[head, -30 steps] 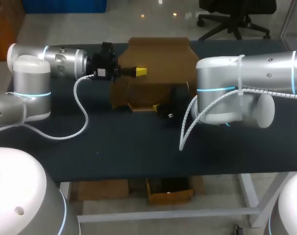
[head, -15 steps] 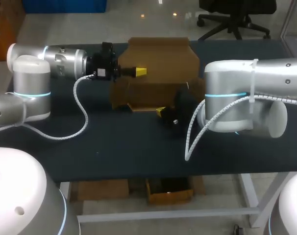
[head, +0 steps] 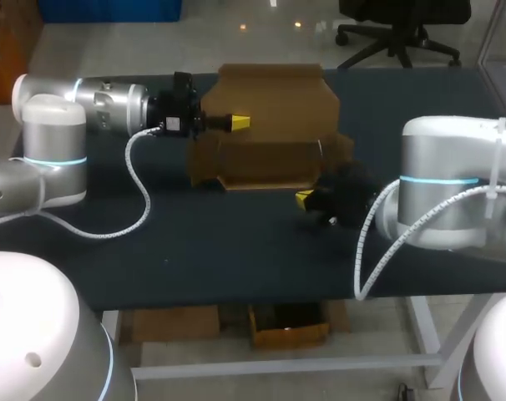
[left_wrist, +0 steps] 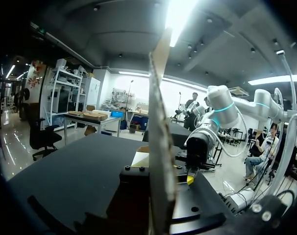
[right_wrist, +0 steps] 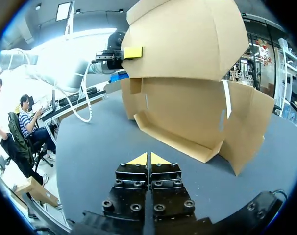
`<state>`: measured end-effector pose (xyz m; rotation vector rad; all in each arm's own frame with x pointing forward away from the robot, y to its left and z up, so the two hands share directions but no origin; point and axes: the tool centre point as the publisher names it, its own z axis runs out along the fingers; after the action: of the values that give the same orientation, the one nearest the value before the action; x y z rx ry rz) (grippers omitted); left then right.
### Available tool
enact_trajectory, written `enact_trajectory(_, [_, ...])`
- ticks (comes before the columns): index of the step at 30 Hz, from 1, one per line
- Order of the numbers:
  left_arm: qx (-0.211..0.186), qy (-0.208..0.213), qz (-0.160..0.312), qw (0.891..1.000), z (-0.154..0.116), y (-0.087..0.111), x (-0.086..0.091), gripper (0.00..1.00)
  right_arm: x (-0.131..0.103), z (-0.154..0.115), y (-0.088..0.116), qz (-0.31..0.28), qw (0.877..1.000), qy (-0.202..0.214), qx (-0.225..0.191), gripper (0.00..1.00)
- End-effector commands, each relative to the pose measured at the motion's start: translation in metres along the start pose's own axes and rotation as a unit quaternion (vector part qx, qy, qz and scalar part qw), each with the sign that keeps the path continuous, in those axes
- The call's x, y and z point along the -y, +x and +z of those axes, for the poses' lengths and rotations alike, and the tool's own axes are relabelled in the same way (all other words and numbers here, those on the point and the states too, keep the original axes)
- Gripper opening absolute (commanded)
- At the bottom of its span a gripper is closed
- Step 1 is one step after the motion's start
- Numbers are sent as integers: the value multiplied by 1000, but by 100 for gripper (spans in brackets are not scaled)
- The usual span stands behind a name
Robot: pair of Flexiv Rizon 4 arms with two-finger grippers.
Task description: Assemble the packaging by folding the flat box into shape, placing the metal phone stand inside, and closing the box properly
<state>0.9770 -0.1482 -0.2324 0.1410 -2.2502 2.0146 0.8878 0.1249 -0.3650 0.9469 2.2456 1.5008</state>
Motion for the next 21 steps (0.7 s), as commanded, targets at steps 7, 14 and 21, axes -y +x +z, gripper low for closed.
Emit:
enact_trajectory(7, [0, 0, 0, 1000, 0, 0, -3, 0, 8, -76, -20, -12, 999, -46, 0, 0])
enact_trajectory(14, [0, 0, 0, 1000, 0, 0, -3, 0, 8, -93, -37, -21, 999, -47, 5, 0])
enact_trajectory(21, [0, 0, 0, 1000, 0, 0, -3, 0, 9, -97, -57, -28, 999, -41, -5, 13])
